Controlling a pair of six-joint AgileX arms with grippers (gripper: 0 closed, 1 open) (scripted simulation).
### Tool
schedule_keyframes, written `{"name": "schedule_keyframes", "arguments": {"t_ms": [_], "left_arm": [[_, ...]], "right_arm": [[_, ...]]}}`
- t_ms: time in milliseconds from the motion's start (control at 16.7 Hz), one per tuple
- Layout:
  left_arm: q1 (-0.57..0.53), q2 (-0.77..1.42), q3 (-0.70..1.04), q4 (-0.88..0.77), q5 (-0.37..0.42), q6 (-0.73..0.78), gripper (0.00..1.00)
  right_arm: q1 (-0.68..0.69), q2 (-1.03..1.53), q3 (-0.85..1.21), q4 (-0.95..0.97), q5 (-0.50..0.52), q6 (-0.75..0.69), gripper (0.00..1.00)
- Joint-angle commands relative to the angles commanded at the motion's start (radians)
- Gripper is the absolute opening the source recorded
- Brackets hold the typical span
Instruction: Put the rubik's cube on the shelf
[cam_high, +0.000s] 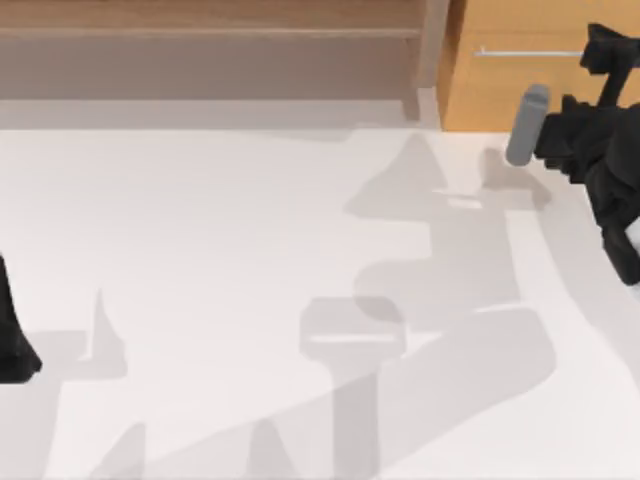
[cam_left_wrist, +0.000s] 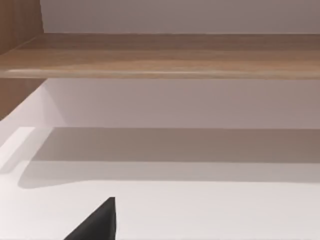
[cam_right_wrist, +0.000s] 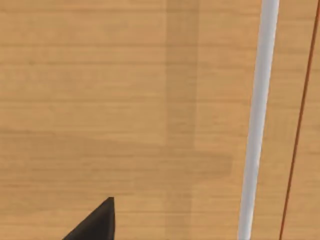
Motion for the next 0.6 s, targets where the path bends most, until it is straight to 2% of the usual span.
{"name": "schedule_keyframes", "arguments": {"t_ms": [600], "left_arm": [[0.000,0.000,0.000,0.000,0.000,0.000,1.00]], "right_arm": [[-0.013,0.052,0.117,-0.065,-0.012,-0.001,1.00]]}}
